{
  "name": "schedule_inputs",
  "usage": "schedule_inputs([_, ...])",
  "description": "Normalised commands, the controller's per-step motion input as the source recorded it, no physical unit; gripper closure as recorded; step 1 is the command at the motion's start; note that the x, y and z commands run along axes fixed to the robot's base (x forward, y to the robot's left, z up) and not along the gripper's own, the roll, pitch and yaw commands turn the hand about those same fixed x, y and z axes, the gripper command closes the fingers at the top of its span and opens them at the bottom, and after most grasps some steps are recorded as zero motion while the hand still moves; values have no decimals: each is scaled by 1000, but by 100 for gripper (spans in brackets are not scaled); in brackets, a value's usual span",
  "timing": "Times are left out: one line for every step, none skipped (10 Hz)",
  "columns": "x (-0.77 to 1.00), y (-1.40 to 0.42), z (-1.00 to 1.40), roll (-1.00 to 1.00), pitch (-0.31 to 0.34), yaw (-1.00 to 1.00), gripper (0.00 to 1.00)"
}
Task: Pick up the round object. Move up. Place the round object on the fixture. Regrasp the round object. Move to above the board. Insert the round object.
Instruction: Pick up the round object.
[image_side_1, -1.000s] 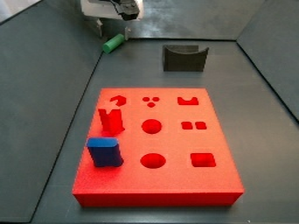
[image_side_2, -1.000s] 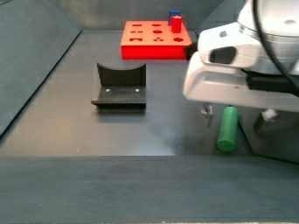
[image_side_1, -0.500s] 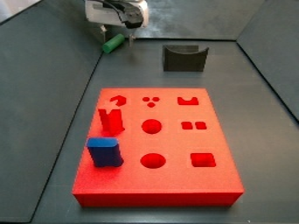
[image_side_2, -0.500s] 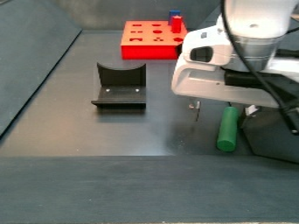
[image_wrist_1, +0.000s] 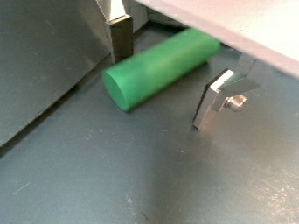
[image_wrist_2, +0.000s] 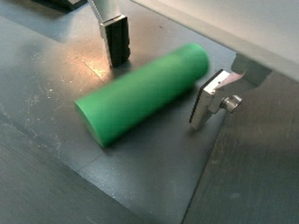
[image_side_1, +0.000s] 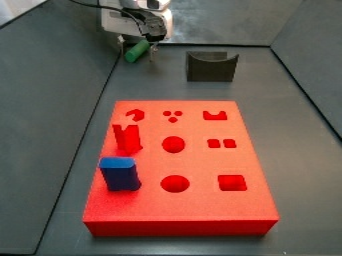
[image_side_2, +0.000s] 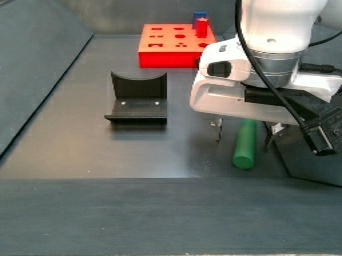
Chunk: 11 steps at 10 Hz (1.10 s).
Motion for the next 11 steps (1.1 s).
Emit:
schedule_inputs([-106, 26, 0, -61, -56, 0, 0])
schedule_inputs([0, 0, 0, 0, 0, 0, 0])
schedule_inputs([0, 0, 0, 0, 0, 0, 100])
schedule_inputs([0, 0, 0, 0, 0, 0, 100])
schedule_inputs([0, 0, 0, 0, 0, 0, 100])
schedule_inputs([0, 0, 0, 0, 0, 0, 100])
schedule_inputs([0, 0, 0, 0, 0, 0, 100])
schedule_inputs([0, 0, 0, 0, 0, 0, 100])
schedule_inputs([0, 0, 0, 0, 0, 0, 100])
schedule_inputs([0, 0, 0, 0, 0, 0, 100])
schedule_inputs([0, 0, 0, 0, 0, 0, 100])
